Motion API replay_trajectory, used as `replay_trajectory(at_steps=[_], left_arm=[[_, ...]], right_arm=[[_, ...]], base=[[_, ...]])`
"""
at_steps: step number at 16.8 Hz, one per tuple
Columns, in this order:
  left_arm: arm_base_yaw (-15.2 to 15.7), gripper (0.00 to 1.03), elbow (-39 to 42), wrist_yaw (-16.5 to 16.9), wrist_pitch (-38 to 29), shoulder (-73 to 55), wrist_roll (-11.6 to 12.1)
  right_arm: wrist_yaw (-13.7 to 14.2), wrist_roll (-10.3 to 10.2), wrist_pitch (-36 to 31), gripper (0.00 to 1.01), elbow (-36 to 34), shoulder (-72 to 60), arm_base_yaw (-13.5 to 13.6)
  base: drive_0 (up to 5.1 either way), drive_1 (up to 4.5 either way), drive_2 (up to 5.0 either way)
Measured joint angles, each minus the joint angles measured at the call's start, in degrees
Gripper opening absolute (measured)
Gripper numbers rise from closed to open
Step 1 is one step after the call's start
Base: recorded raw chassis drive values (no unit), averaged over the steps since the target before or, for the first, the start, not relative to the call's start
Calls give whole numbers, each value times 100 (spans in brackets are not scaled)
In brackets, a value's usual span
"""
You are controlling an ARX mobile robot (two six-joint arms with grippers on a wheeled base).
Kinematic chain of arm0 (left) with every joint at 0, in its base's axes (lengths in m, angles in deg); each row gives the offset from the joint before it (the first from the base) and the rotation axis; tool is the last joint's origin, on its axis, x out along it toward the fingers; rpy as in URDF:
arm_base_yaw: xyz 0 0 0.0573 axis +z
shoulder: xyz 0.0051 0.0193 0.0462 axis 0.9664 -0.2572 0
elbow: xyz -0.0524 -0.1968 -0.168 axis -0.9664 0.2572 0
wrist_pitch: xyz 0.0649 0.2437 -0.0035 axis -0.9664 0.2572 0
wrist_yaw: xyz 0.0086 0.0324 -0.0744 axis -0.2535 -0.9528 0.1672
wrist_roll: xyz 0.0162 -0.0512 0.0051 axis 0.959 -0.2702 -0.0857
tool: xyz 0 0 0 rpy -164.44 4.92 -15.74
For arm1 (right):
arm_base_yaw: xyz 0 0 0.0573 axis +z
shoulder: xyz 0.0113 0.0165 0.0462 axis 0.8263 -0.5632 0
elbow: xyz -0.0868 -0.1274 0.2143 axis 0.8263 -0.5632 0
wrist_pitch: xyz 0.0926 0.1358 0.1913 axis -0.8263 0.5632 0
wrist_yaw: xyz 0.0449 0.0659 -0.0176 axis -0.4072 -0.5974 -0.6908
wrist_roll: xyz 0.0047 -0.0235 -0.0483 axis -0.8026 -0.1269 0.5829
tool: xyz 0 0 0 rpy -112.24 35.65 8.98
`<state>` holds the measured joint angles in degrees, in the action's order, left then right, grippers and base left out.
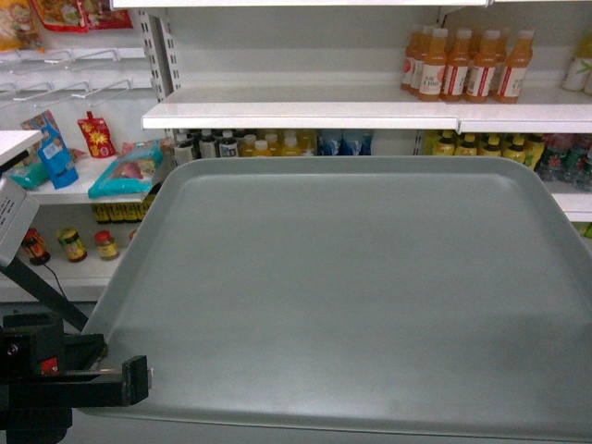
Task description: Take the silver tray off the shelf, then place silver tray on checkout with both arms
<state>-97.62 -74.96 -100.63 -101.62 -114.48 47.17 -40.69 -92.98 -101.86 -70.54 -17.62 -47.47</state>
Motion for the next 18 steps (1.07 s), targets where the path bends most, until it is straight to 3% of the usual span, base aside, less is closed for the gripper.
replay_trajectory(at_steps=[18], left_arm=[[0, 2, 0, -4, 2, 0, 0]], right_arm=[[0, -2, -17, 2, 0, 2, 2]], base=[[8, -423, 440]])
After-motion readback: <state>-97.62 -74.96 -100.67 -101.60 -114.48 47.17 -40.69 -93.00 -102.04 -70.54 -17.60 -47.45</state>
